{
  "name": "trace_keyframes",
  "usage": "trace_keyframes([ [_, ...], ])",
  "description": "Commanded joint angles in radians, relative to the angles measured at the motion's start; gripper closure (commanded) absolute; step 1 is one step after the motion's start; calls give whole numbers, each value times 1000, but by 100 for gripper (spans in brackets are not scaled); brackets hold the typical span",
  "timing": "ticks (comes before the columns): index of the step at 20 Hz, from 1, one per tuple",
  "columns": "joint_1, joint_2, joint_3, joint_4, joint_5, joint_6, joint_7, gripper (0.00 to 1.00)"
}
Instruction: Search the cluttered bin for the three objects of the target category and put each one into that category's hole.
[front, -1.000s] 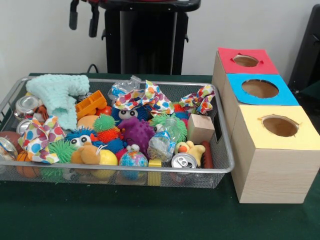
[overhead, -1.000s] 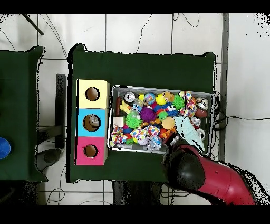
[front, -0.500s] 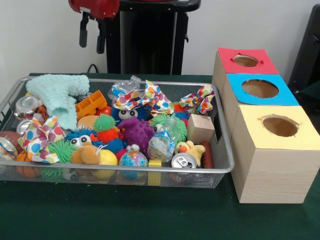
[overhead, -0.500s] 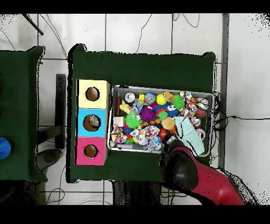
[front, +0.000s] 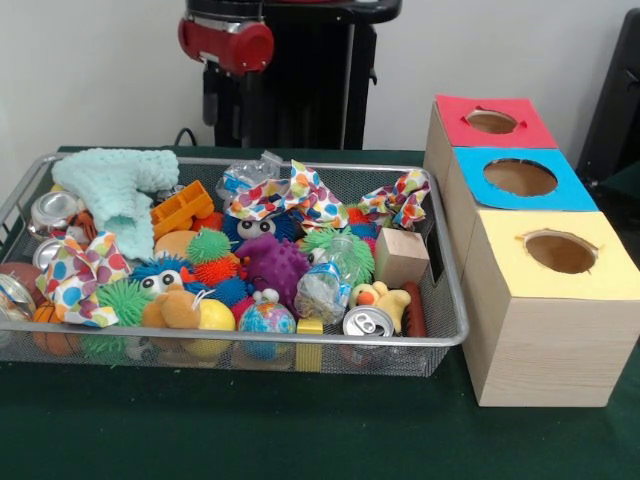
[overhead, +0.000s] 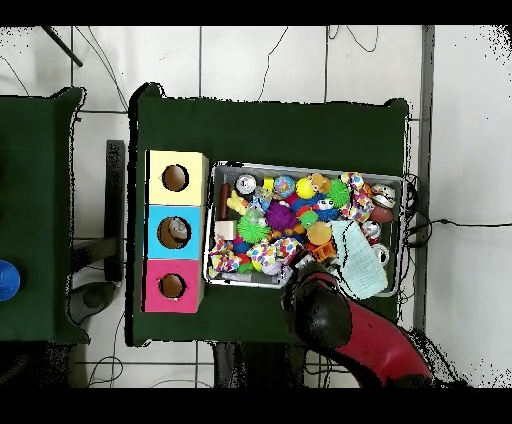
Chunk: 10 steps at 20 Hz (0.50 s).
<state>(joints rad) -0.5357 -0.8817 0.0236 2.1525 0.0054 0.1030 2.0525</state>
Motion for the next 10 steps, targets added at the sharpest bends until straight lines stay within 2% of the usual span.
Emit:
trace_keyframes([
  [1,51,49,18,72,135,-35,296,0],
  [4,63,58,33,85,154,-74,294,0],
  [10,8,157,86,72,125,-198,263,0],
])
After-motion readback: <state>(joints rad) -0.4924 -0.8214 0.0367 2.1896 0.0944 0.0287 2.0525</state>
